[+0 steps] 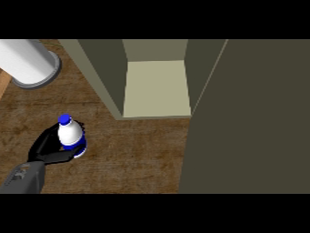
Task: Pick up the bottled water, place it into the cabinet and close the cabinet
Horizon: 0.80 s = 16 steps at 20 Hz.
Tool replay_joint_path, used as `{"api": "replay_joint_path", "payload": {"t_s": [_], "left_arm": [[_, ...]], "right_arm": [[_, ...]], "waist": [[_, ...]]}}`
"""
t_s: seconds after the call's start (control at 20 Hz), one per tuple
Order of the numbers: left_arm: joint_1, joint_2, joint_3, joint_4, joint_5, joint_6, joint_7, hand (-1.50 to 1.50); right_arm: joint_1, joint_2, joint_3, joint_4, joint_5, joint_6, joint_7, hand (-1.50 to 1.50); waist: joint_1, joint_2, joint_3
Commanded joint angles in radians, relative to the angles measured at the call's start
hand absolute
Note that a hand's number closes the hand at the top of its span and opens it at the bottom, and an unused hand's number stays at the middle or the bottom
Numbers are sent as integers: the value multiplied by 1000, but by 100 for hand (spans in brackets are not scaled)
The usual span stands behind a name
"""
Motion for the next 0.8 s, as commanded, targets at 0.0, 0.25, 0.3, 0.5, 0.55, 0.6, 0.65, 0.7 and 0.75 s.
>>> {"api": "replay_joint_path", "payload": {"t_s": [0.0,0.25,0.3,0.5,0.55,0.6,0.65,0.7,0.75], "left_arm": [[3,-20,-36,-16,-9,-161,-112,150],[-2,-22,-130,-113,-113,10,-254,150],[33,-30,-143,-127,-124,31,-312,150],[37,-188,-80,-142,-91,407,-246,150],[22,-209,-48,-145,-65,467,-217,150],[47,-250,-43,-169,-64,547,-212,150],[11,-224,-38,-145,-72,551,-217,150],[32,-289,-67,-215,-55,607,-203,150],[75,-291,-60,-259,-51,563,-238,150]], "right_arm": [[-3,-6,-2,-85,46,-19,61,-150],[-19,-28,-28,-74,24,-2,37,-150],[-21,0,-22,17,35,-17,-18,-150],[-64,1,29,-101,86,-60,133,-150],[-27,-23,-29,-69,24,-33,64,-150],[-31,-21,-32,-21,28,-29,21,-150],[-32,-24,4,-66,51,-35,83,-150],[-7,-37,-26,-61,21,-25,43,-150],[-17,-44,-32,-122,14,-31,107,-150]], "waist": [[11,-3,0],[10,-3,1],[18,-2,1],[21,-9,0],[19,-6,3],[28,-8,4],[18,-5,2],[26,-11,4],[33,-11,4]]}}
